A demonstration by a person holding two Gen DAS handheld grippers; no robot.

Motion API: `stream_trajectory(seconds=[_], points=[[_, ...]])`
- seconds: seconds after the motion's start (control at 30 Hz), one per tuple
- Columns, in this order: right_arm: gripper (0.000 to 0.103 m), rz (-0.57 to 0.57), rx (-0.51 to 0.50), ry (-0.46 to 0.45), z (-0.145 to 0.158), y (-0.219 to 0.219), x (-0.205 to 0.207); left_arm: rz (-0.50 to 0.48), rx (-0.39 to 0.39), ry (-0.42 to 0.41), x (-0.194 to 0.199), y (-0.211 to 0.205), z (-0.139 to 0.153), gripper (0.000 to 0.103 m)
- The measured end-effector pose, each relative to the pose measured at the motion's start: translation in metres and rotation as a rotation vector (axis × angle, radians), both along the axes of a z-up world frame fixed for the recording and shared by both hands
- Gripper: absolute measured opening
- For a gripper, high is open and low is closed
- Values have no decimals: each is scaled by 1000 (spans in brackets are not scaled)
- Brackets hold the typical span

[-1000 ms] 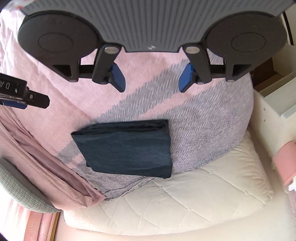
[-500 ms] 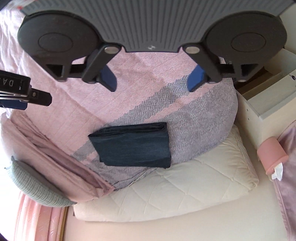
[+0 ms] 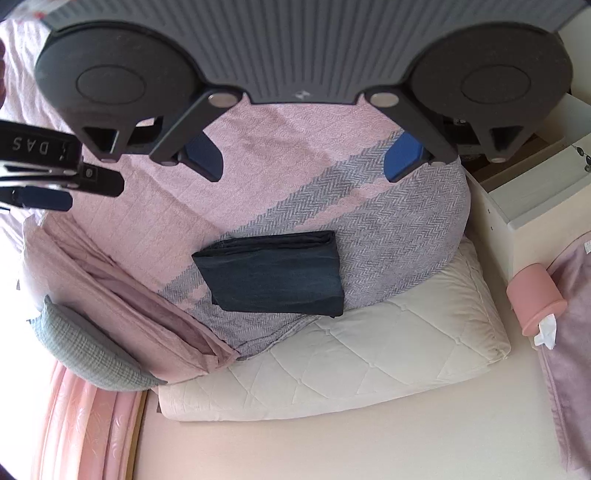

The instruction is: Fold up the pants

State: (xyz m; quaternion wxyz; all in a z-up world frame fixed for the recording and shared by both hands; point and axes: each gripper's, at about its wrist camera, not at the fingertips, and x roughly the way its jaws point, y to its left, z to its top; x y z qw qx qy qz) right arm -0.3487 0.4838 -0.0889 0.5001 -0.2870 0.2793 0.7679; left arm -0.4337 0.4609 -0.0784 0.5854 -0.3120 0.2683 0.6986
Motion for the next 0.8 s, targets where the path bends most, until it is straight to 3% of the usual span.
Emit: stream_trajectory(seconds=[0.8], points=[[71,19,-12,20,3,7,-3,12,-4,-8,-8,5,3,92]])
